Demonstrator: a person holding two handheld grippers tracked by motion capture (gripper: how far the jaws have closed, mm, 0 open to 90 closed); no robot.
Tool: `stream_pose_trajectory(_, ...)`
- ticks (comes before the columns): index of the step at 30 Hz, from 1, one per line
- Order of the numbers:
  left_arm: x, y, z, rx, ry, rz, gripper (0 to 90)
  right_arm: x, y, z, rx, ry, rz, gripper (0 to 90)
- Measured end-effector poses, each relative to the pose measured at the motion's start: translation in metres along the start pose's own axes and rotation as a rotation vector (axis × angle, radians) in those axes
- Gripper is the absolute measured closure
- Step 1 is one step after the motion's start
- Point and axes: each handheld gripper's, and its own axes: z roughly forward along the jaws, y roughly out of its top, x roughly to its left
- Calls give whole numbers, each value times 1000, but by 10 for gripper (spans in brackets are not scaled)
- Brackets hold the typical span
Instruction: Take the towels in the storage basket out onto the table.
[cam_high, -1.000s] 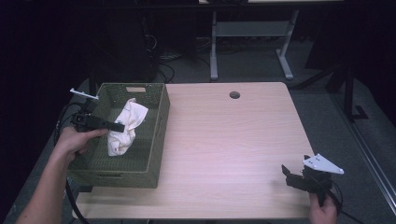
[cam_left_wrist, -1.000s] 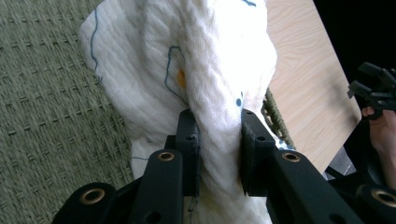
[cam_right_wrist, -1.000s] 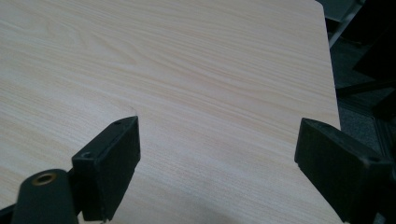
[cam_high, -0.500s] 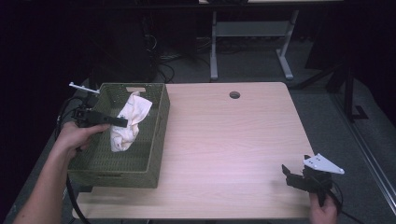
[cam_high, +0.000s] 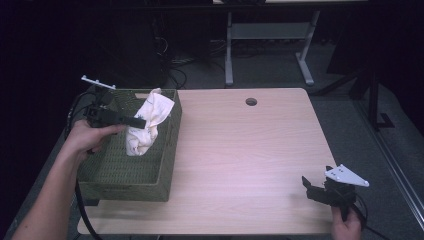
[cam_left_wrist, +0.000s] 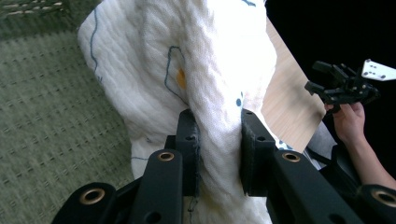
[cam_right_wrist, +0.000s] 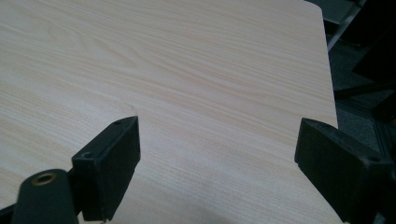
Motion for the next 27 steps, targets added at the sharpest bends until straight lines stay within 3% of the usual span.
stream_pose_trajectory(27, -39, 27, 40, 63, -53, 91, 722, 0, 1, 0, -5, 2, -5, 139)
